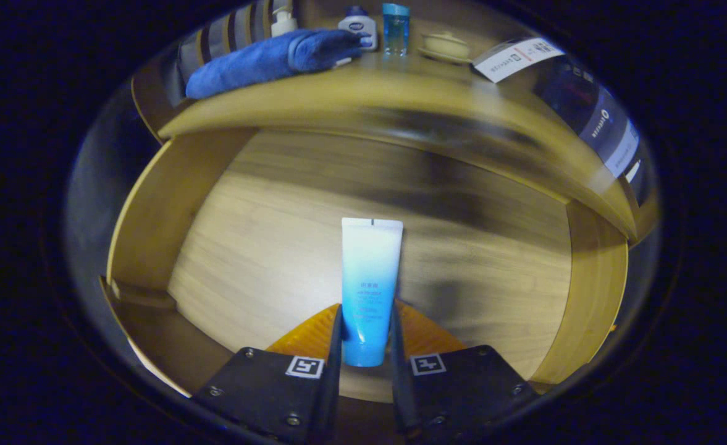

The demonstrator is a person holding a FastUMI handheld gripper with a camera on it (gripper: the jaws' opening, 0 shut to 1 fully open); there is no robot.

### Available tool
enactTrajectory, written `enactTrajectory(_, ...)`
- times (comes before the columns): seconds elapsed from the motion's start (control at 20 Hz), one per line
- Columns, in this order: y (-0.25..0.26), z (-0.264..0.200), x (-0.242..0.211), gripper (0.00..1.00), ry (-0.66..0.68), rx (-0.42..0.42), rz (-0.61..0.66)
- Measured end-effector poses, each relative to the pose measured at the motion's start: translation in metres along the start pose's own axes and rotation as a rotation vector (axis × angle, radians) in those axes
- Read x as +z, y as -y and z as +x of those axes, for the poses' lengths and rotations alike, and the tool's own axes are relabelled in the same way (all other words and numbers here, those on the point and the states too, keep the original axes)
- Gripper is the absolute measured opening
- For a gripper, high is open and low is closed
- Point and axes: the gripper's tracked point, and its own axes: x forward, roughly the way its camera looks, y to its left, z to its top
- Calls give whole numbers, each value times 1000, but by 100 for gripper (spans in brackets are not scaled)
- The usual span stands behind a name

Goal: Pull open the drawer, take out the items inside it, and place them on the countertop above the cabinet.

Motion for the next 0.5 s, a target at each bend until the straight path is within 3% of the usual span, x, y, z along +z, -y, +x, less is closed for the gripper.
enactTrajectory(0.35, -12, -83, 31, 36, 170, 172, 92)
enactTrajectory(0.5, 0, -102, 64, 36, 279, 166, 120)
